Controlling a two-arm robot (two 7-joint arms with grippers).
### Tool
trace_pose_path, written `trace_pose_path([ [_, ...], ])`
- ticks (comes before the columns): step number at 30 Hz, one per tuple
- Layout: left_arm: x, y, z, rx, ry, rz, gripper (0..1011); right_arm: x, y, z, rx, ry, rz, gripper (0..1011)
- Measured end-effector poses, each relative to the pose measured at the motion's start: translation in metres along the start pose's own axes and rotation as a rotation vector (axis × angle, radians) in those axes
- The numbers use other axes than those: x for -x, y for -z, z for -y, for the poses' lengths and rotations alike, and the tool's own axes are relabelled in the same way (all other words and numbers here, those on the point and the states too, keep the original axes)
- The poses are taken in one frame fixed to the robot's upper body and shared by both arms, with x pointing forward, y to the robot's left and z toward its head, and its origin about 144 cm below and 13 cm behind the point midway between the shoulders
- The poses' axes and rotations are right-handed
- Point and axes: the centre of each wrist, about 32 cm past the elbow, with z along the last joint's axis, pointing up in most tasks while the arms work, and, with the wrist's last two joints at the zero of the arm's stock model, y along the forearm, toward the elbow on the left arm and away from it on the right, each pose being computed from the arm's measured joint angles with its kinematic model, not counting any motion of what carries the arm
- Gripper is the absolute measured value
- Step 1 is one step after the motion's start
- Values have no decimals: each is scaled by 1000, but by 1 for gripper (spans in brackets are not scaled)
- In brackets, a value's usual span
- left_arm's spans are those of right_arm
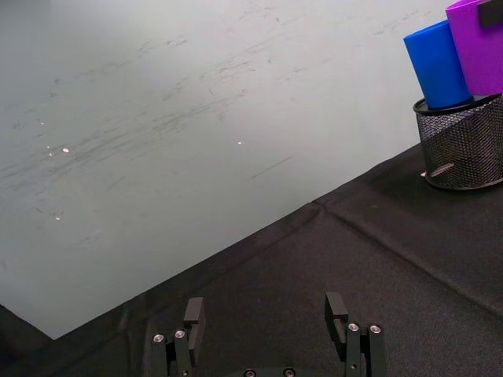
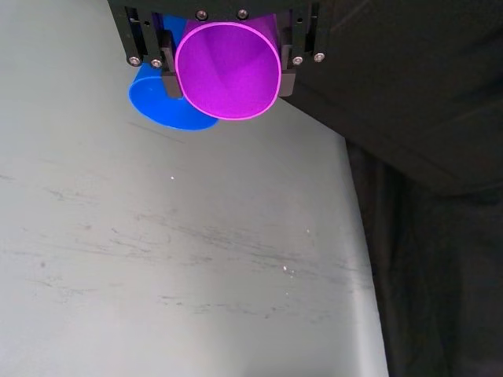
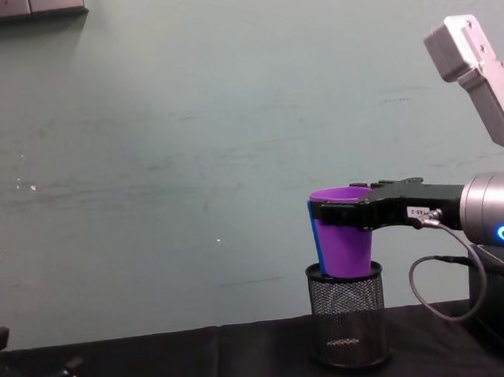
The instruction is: Pick up one cup with a gripper and tap it against the other cup.
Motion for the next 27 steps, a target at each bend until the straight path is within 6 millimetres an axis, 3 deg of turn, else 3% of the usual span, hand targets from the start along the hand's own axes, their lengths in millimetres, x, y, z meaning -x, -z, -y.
trace_pose_path([
  [27, 0, 0, 0, 0, 0, 0, 1000, 0, 0, 0, 0, 0, 0, 732],
])
